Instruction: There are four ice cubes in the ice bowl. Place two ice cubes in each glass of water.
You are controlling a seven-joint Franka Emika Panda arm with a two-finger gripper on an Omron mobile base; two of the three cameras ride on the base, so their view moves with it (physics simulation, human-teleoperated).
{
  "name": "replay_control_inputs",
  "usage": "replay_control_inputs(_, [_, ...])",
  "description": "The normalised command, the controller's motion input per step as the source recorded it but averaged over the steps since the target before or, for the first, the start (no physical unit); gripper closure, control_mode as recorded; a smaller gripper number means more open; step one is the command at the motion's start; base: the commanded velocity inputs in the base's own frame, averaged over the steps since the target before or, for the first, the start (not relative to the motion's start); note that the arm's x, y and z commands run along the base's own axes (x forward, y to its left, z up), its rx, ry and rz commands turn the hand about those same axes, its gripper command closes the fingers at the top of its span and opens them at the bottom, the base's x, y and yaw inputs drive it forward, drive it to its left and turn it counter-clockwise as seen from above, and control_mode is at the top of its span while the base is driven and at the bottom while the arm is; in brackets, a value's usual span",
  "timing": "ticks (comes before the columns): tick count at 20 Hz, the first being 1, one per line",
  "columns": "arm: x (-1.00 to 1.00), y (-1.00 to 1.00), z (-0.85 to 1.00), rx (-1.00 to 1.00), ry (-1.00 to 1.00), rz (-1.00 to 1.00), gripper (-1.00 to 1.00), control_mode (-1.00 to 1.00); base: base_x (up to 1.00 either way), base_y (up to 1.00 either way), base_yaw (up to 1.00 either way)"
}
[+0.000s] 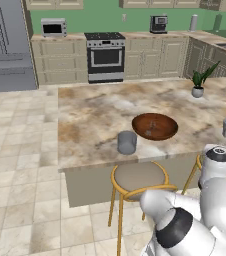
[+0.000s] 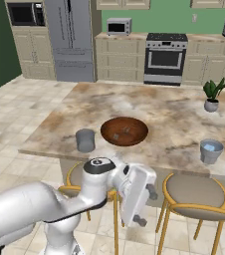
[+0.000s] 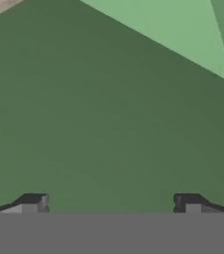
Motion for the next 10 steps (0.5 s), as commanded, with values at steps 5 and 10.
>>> replay_control_inputs(5, [0.5,0.53,0.01,-0.1,0.07,-0.15,-1.0,-1.0,0.0,0.0,0.0])
replay_control_inputs(10, [0.62,0.17,0.43,0.43,-0.66,-0.41,-1.0,-1.0,0.0,0.0,0.0])
